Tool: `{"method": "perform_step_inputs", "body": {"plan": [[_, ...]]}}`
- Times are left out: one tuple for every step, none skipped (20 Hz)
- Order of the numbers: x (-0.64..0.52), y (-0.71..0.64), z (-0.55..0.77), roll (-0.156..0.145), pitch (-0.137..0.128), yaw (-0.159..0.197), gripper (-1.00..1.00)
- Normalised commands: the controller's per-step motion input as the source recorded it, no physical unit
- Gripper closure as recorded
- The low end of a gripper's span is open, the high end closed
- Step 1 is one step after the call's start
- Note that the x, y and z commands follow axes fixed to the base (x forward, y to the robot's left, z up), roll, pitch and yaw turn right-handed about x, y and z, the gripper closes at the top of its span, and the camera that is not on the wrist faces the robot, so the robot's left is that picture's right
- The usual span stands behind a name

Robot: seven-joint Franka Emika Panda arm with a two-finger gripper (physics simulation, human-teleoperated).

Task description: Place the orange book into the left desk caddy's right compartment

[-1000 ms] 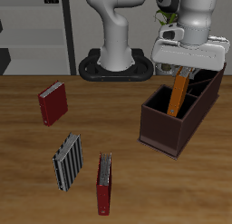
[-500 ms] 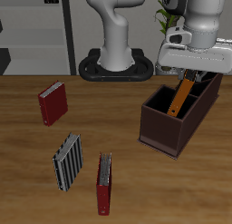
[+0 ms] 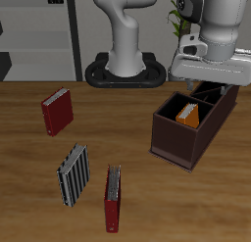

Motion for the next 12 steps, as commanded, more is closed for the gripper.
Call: {"method": "perform_step_inputs", "body": {"plan": [[-0.04,-0.02,-0.01,0.01,0.023,0.023,-1.0],[-0.03,-0.07,0.02,-0.013,0.009,-0.034,-1.0],[-0.06,0.02,0.08,0.0,-0.016,0.005,-1.0],[-0.05,0.01,0.07,-0.002,-0.017,0.016,-1.0],[0.0,-0.01,0.04,0.004,0.004,0.009,-1.0],[-0.01,0.02,0.02,0.0,0.0,0.0,-1.0],[-0.2,-0.02,0.15,0.03,-0.016,0.001,-1.0],[-0.17,0.05,0.13,0.045,-0.047,0.085,-1.0],[-0.1,-0.08,0.08,-0.016,-0.003,-0.023,-1.0],[-0.2,-0.04,0.18,-0.001,-0.032,0.036,-1.0],[-0.13,-0.02,0.13,0.067,-0.005,0.049,-1.0],[-0.23,-0.07,0.13,-0.005,-0.006,0.001,-1.0]]}}
